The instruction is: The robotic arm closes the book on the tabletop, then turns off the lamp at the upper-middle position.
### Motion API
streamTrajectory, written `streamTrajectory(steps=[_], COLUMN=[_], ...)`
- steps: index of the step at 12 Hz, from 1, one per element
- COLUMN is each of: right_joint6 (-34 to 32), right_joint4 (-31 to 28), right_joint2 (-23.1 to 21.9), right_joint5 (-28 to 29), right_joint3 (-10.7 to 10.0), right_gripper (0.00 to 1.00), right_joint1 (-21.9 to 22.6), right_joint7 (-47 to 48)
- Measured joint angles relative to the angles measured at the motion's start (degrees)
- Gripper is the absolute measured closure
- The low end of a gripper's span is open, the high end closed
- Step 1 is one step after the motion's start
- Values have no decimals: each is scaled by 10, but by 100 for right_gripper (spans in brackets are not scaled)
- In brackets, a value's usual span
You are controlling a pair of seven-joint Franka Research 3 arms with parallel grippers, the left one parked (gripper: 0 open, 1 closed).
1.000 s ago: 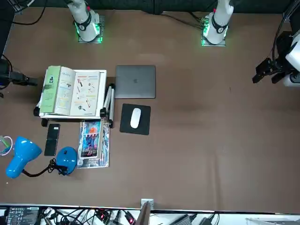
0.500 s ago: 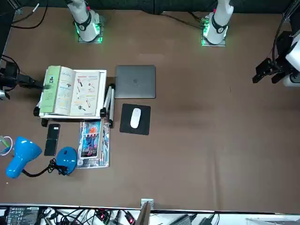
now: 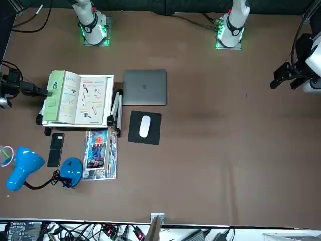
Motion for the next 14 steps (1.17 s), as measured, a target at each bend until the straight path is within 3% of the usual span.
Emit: streamTrajectory(steps=[4, 7, 12, 13, 14], right_joint6=[-1, -2, -11, -13, -13], right_joint4=[1, 2, 2, 2, 2], right_joint2=[-1, -18, -48, -55, -59], right_joint5=[4, 5, 5, 5, 5], right_joint3=[9, 12, 13, 13, 13], right_gripper=[39, 39, 52, 73, 74], right_joint1=[3, 20, 40, 46, 51], right_joint7=[-3, -3, 18, 22, 24])
